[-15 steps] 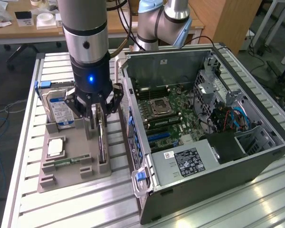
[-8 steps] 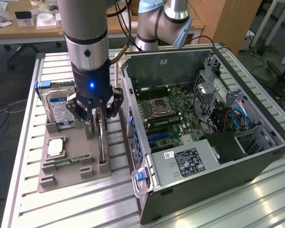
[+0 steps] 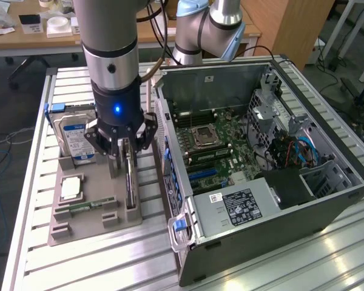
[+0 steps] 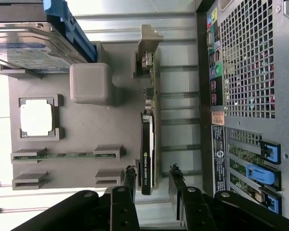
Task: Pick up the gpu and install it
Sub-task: 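Pick up the gpu and move the gpu toward the slot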
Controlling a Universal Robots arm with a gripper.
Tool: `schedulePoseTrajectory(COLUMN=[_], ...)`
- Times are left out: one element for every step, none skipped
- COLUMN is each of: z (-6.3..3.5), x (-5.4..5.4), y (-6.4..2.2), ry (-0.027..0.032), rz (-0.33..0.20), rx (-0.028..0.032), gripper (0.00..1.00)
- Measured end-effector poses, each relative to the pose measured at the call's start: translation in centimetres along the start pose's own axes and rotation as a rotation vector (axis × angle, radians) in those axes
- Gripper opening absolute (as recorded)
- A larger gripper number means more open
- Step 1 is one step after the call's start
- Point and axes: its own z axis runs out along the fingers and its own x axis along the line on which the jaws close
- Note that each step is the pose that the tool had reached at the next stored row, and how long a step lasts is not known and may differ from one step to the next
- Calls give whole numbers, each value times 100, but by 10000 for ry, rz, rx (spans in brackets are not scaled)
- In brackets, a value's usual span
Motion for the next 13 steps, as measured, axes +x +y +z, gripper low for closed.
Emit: schedulePoseTrajectory(z=[9,22,38,52,68,85,100,116,131,145,157,166,166], x=[0,1,1,1,2,2,2,3,3,4,4,4,4], y=[-1,-1,-2,-3,-3,-4,-5,-5,-6,-7,-7,-7,-8], ry=[2,3,2,4,3,3,4,4,3,4,4,3,4], rz=[0,0,0,0,0,0,0,0,0,0,0,0,0], rx=[2,3,2,3,3,3,3,3,3,4,3,2,4], gripper=[42,42,42,42,42,42,42,42,42,42,42,42,42])
